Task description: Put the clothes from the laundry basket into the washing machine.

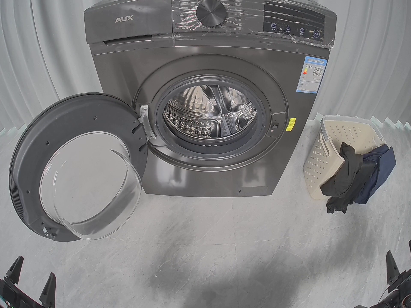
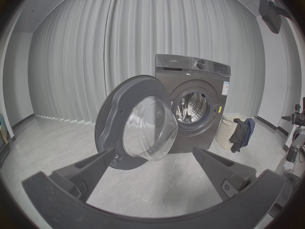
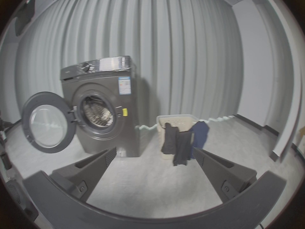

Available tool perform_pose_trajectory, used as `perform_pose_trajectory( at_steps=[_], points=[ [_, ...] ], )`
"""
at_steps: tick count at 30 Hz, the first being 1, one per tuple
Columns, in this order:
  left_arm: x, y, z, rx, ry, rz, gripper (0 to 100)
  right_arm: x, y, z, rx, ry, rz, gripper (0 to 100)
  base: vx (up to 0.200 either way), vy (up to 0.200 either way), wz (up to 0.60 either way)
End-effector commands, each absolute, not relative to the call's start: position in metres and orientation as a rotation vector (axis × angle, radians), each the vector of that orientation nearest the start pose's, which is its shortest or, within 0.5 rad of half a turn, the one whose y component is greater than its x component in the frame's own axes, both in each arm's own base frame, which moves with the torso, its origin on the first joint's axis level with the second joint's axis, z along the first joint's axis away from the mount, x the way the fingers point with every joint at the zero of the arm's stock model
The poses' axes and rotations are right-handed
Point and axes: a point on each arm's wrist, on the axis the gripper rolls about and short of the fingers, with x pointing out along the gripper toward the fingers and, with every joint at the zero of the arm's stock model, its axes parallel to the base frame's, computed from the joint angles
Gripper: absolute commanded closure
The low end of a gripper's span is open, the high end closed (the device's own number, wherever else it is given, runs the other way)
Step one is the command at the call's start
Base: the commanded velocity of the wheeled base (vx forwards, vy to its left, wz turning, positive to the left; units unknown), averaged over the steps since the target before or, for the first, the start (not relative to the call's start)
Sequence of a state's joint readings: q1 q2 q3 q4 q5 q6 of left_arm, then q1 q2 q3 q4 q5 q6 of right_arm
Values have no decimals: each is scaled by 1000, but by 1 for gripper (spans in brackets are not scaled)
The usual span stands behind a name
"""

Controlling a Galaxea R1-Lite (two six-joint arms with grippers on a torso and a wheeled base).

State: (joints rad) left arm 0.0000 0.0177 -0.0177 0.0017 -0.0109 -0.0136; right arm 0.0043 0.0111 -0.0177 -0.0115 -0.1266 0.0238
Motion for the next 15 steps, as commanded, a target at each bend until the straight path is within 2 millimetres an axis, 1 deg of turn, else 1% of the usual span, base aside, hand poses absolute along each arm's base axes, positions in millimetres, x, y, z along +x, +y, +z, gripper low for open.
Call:
perform_pose_trajectory(
  at_steps=[1, 3, 8, 15],
  points=[
    [-23, 0, 76, -14, 0, -11, 0, -23, 0, 75, -5, 3, 5, 0, 0, 0, 0],
    [-23, 0, 76, -15, 0, -11, 0, -23, 1, 75, -26, 2, 54, 0, 0, 0, 0],
    [-23, 0, 76, -12, 0, -9, 0, -23, 1, 75, -24, 2, 49, 0, 0, 0, 0],
    [-23, 0, 76, -12, 2, -8, 0, -23, 1, 75, -18, 1, 48, 0, 0, -200, 0]
  ],
)
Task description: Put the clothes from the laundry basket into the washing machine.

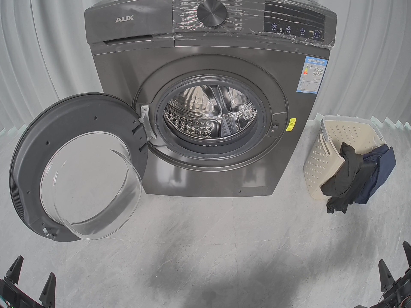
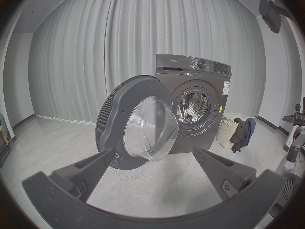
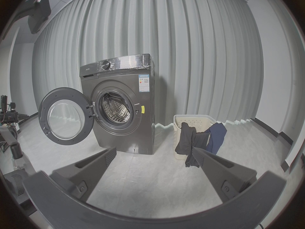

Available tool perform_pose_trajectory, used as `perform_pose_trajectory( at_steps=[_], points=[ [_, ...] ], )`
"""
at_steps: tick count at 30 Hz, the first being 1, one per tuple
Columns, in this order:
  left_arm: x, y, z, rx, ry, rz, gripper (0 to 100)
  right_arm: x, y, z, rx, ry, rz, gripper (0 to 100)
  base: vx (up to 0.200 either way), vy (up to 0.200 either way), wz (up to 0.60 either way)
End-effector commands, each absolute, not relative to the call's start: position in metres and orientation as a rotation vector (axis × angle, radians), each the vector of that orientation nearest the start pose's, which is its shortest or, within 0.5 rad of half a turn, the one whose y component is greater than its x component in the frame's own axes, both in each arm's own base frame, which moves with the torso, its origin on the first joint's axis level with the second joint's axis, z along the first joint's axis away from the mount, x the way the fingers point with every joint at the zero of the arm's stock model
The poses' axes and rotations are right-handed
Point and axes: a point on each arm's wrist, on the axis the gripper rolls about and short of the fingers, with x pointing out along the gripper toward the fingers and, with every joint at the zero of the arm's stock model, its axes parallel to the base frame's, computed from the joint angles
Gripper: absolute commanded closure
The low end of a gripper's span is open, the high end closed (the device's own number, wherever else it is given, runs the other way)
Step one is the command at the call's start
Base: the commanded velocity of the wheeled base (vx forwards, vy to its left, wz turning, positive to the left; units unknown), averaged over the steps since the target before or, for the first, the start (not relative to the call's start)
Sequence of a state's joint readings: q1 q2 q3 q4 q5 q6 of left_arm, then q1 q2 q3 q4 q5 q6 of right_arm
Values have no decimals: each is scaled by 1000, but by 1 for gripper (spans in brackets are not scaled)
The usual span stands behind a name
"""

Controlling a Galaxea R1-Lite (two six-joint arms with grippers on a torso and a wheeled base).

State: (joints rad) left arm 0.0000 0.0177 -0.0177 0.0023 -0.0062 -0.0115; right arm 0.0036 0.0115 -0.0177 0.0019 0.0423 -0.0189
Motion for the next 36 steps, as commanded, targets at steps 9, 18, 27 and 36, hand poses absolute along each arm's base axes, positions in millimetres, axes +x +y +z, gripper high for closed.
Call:
perform_pose_trajectory(
  at_steps=[9, 18, 27, 36],
  points=[
    [-23, 0, 75, -12, 3, -8, 0, -23, 1, 75, -18, 1, 48, 0, 0, -200, 0],
    [-23, 0, 75, -12, 2, -8, 0, -23, 1, 75, -18, 1, 48, 0, 0, -111, 0],
    [-23, 0, 76, -12, 0, -8, 0, -23, 1, 75, -18, 1, 48, 0, 22, 0, 0],
    [-23, 0, 75, -15, 2, -6, 0, -23, 1, 75, -18, 1, 48, 0, 200, 0, 0]
  ],
)
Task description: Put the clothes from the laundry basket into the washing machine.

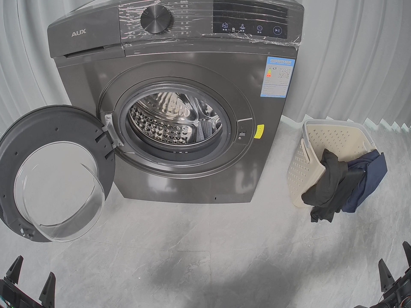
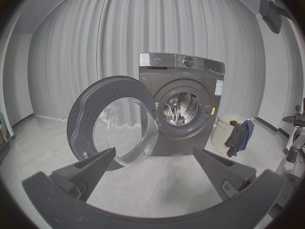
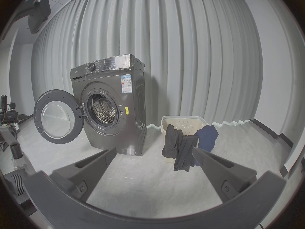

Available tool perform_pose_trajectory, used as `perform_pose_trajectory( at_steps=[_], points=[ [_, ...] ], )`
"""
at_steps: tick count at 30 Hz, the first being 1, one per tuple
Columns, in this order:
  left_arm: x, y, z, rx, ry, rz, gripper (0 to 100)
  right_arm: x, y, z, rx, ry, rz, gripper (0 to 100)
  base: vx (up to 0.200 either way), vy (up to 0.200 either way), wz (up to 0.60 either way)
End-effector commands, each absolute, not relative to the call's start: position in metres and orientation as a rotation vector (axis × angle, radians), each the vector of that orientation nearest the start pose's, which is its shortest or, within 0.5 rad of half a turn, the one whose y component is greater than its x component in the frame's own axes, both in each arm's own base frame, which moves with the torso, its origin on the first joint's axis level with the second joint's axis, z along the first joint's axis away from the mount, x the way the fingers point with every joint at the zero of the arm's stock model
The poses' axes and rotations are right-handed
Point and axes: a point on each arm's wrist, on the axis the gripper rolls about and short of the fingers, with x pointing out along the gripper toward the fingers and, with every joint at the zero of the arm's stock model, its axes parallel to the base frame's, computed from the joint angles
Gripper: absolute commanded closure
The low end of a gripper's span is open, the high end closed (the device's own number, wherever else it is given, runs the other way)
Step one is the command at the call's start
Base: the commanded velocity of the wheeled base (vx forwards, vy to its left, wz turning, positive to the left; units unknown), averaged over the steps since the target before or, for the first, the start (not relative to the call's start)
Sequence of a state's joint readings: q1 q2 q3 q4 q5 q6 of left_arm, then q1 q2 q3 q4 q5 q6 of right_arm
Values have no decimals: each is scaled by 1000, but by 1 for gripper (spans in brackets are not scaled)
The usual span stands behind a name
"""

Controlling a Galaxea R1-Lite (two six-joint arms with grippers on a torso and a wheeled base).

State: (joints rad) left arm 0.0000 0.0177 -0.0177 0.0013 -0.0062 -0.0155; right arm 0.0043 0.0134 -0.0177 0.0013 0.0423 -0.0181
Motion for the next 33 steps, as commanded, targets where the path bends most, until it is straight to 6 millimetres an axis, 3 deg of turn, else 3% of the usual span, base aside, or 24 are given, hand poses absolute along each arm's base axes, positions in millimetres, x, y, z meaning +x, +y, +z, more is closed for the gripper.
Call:
perform_pose_trajectory(
  at_steps=[1, 11, 33],
  points=[
    [-23, 0, 76, -15, 0, -6, 0, -23, 1, 75, -18, 1, 48, 0, 200, 0, 0],
    [-23, 0, 76, -18, 0, -8, 0, -23, 1, 75, -18, 1, 48, 0, 20, 0, 0],
    [-23, 0, 75, -18, 0, -6, 0, -23, 1, 75, -18, 1, 48, 0, 0, -191, 0]
  ],
)
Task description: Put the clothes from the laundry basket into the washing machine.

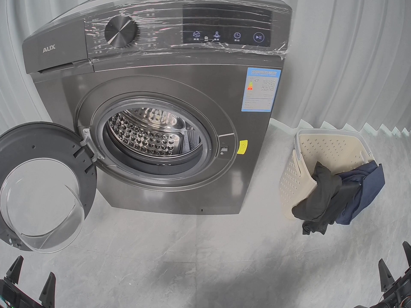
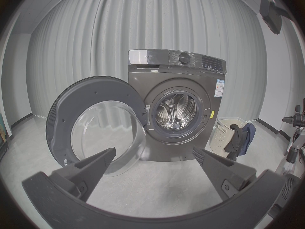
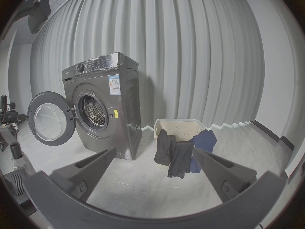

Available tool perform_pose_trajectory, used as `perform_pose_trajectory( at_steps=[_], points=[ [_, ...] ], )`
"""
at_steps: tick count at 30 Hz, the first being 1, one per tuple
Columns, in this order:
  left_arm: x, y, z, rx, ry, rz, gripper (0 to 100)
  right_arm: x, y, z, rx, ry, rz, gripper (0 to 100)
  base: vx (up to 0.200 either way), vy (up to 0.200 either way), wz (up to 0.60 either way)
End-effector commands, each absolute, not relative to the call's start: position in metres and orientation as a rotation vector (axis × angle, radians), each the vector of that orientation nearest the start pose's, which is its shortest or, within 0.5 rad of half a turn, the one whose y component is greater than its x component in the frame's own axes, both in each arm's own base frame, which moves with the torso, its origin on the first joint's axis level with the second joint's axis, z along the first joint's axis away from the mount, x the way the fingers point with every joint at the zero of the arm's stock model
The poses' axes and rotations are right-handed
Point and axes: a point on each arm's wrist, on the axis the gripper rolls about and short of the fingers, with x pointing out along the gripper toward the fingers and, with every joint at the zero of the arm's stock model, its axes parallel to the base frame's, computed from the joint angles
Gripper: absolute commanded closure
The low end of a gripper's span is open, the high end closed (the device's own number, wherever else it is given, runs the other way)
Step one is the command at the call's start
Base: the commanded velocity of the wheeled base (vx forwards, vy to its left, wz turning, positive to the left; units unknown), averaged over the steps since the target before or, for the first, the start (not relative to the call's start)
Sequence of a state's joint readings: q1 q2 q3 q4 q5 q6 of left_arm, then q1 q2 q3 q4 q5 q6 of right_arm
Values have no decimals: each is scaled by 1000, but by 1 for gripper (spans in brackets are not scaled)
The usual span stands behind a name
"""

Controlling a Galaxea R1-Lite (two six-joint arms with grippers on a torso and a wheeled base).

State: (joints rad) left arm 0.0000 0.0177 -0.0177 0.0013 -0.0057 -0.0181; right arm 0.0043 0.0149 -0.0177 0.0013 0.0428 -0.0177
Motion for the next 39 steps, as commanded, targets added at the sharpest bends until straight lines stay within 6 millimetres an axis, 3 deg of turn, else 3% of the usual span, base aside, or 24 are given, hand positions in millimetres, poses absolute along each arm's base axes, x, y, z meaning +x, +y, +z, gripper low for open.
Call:
perform_pose_trajectory(
  at_steps=[1, 8, 26, 39],
  points=[
    [-23, 0, 75, -18, 2, -6, 0, -23, 1, 75, -18, 1, 48, 0, 0, 0, 0],
    [-23, 0, 76, -18, 0, -6, 0, -23, 1, 75, -18, 1, 48, 0, 0, 0, 0],
    [-23, 0, 75, -17, 2, -6, 0, -23, 1, 75, -18, 1, 48, 0, 0, -200, 0],
    [-23, 0, 75, -15, 2, -6, 0, -23, 1, 75, -18, 1, 48, 0, 0, 0, 0]
  ],
)
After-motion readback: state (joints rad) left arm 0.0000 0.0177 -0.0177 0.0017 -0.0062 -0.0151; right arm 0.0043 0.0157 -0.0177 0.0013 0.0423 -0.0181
